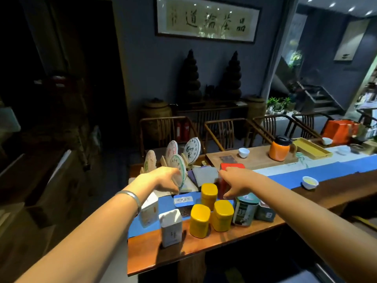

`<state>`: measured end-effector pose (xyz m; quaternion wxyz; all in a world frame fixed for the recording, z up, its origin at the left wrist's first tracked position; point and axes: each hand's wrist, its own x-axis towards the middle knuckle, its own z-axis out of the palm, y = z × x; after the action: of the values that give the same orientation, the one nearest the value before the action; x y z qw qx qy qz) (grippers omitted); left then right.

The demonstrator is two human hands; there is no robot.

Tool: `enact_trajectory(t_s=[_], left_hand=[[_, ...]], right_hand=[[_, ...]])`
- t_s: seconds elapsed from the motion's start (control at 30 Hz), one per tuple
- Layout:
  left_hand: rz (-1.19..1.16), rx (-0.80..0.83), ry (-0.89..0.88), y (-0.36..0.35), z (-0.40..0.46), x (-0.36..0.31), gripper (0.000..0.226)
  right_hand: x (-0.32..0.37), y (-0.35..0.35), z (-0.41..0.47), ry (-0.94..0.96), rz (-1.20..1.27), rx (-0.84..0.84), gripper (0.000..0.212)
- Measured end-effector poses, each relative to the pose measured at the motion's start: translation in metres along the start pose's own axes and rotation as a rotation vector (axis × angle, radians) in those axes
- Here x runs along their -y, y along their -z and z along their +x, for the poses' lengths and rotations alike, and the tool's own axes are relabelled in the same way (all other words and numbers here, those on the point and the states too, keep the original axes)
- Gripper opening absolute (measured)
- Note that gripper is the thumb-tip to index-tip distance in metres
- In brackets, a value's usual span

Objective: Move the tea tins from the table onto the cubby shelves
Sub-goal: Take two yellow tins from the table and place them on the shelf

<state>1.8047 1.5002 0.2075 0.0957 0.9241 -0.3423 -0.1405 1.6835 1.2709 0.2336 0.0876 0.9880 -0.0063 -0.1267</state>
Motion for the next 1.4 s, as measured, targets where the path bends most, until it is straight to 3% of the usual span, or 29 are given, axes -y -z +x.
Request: enact_trajectory(t_s=[0.2,0.43,0.63,0.77,0.93,1.07,1.4], left_hand=[[0.055,0.198,-0.127,-0.056,0.095,0.003,0.069],[0.104,0.375,-0.187,-0.115,0.137,0.008,0.073],[0.062,0.497,-0.120,-0.156,0.153,0.000,0.118],[0.062,0.454,-0.089,-0.178,0.156,-0.007,0.125],[0.053,0.387,-0.079,-0.197,0.155,-0.011,0.104],[0.076,0.369,-0.034,-0.202,0.156,-0.016,0.096],[0.091,0.246,0.034,-0.228,0.138,-0.030,0.094]], right_hand=[[-0.034,-0.053,0.086,0.053,0.018,0.173,0.066],[-0.048,-0.116,0.142,0.112,0.021,0.299,0.080],[-0.049,-0.163,0.156,0.178,-0.050,0.375,0.094],[-0.052,-0.182,0.160,0.196,-0.086,0.377,0.103],[-0.055,-0.202,0.160,0.214,0.014,0.298,0.087],[-0.061,-0.208,0.163,0.219,0.047,0.315,0.104],[-0.057,-0.225,0.153,0.312,0.038,0.212,0.110]])
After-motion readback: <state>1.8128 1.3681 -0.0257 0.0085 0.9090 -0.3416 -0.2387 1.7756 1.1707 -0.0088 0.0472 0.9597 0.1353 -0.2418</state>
